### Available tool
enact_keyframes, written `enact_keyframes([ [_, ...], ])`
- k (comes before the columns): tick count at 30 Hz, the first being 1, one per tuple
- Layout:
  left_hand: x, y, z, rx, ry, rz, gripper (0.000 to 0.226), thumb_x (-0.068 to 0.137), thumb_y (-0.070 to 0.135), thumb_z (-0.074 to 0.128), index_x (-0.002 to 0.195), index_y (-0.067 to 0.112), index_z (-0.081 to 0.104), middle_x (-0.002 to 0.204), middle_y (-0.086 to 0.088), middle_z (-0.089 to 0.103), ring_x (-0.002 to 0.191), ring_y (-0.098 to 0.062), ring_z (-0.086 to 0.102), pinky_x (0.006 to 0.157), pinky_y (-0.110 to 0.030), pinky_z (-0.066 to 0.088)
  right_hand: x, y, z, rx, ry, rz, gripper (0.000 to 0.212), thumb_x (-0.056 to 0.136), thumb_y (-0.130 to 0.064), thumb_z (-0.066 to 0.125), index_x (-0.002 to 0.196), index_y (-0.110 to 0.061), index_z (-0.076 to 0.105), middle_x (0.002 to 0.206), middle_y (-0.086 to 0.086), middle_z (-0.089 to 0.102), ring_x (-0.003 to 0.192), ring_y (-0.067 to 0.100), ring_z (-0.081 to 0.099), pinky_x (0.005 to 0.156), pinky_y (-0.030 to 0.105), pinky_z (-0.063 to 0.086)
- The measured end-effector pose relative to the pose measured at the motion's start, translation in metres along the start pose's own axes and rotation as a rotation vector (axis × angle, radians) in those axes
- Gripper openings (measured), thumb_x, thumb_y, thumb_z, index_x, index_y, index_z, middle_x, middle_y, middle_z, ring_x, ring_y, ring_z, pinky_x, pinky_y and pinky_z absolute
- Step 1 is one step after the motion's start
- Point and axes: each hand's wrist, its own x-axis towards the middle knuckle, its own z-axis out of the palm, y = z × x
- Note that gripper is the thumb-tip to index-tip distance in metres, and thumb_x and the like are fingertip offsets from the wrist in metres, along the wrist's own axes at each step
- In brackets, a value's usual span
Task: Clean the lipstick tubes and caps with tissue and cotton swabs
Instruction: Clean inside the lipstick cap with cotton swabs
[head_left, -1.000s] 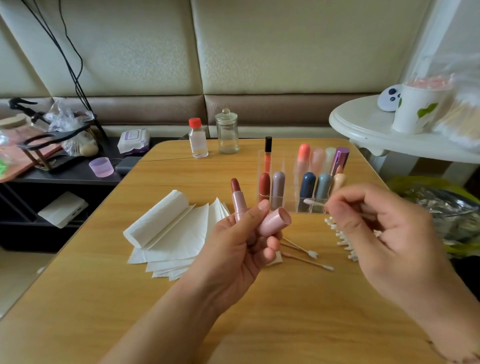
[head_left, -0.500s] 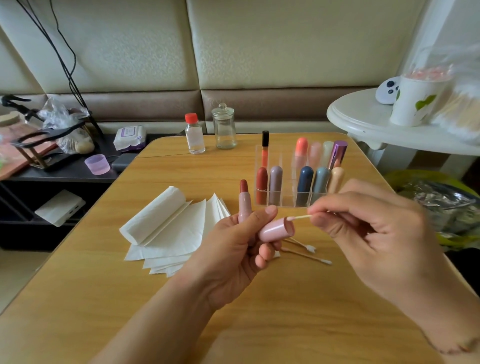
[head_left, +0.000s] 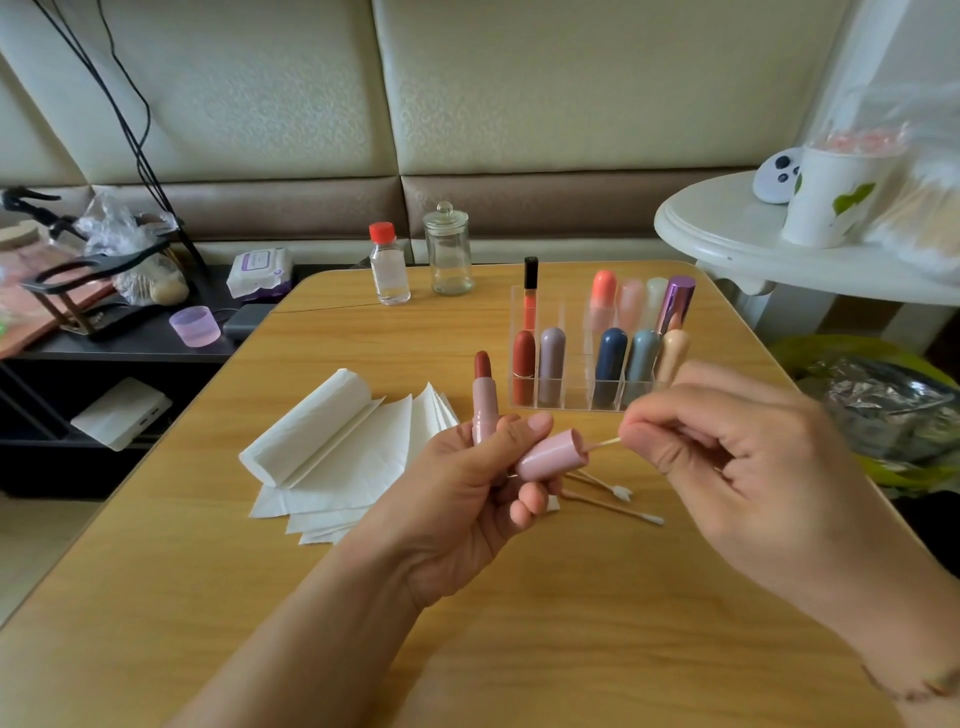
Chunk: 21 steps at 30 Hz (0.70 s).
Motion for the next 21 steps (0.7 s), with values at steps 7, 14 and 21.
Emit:
enact_keyframes([
  [7,0.0014,-0.0025,-0.001,-0.006,-0.007,0.042,0.048,0.07,0.021,0.069,0.11,0.007,0.046,0.06,-0.01,0.058,0.043,-0.011,0.056,0.039,-0.015,0.046,0.0007,-0.0048,-0.0029,0.02,-0.042,0.012,0.027,0.095,-0.035,0.053,0.085,-0.019,0.072,0.076,-0.017,0.051,0.062,0.012,0.051,0.05,0.033,0.042],
  [14,0.0017,-0.002,-0.0019,-0.055,-0.013,0.076,0.023,0.069,0.014,0.071,0.075,0.015,0.049,0.073,-0.016,0.062,0.048,-0.017,0.061,0.045,-0.02,0.054,0.0001,-0.0074,-0.0051,-0.003,-0.075,0.041,0.028,0.096,-0.038,0.051,0.086,-0.021,0.071,0.075,-0.016,0.054,0.061,0.015,0.055,0.05,0.04,0.046],
  [21,0.0027,-0.0036,-0.0035,-0.068,-0.015,0.095,0.022,0.071,0.005,0.067,0.077,0.015,0.047,0.085,-0.022,0.067,0.057,-0.024,0.067,0.053,-0.026,0.058,-0.0001,-0.0065,-0.003,-0.006,-0.066,0.036,0.027,0.096,-0.037,0.051,0.083,-0.022,0.07,0.072,-0.015,0.053,0.057,0.016,0.053,0.048,0.04,0.044],
])
